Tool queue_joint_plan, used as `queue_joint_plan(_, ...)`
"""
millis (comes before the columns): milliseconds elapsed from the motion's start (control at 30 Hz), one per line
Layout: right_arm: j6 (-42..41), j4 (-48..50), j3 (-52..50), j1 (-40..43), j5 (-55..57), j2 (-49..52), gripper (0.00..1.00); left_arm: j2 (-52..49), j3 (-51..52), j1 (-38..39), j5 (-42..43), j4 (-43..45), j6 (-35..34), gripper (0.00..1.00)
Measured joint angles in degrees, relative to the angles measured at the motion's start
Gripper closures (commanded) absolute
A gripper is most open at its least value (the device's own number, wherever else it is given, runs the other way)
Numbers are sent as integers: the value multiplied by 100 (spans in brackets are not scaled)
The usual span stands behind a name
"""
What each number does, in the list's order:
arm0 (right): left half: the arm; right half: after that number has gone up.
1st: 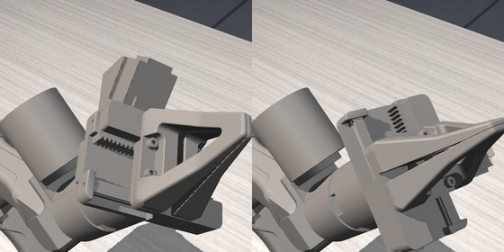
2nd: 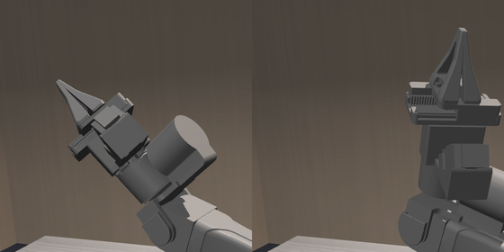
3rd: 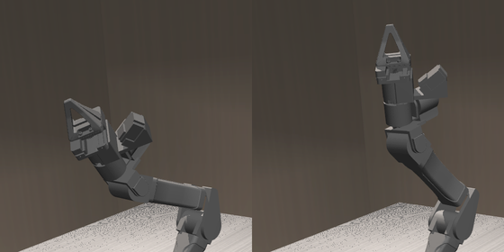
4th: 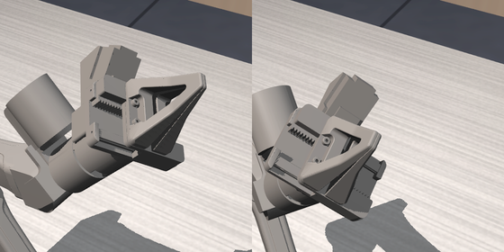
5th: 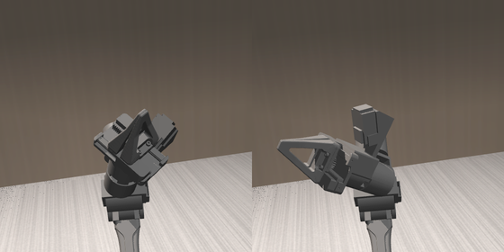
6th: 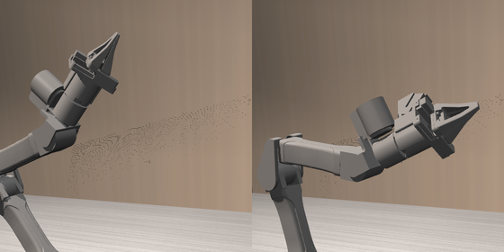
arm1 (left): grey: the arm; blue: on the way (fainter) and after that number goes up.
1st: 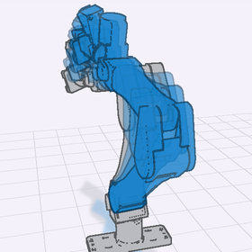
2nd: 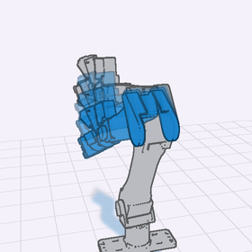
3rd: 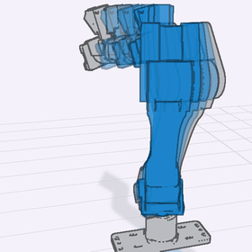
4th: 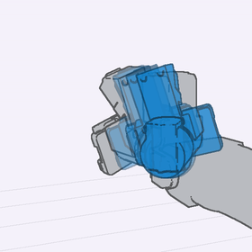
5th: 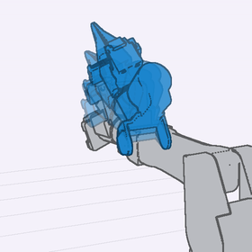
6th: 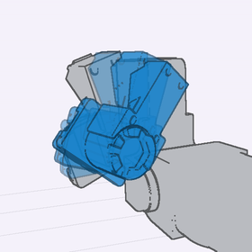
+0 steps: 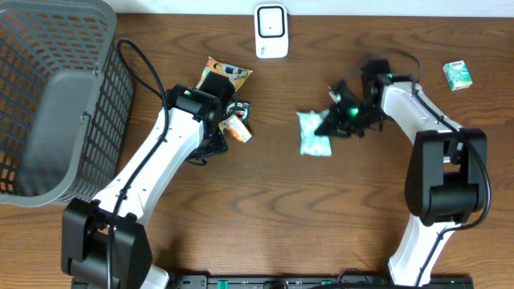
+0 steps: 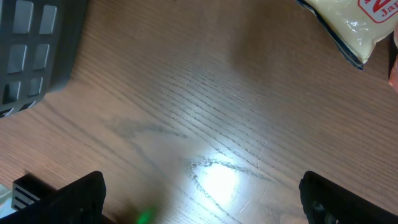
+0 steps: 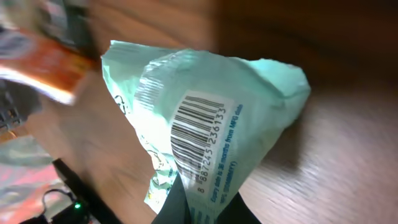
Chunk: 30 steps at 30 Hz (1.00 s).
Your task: Scan the item barcode
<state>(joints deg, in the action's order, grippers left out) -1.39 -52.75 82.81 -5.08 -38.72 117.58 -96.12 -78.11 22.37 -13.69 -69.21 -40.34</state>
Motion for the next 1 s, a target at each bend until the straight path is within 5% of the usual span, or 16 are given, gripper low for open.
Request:
queue_joint_plan(500,1652,1038,566,-1438,625,-2122,99,0,0,0,0,0,0,2)
queue_joint_plan(1000,2234,1115,566,-1681,1412,-2192,99,0,0,0,0,0,0,3)
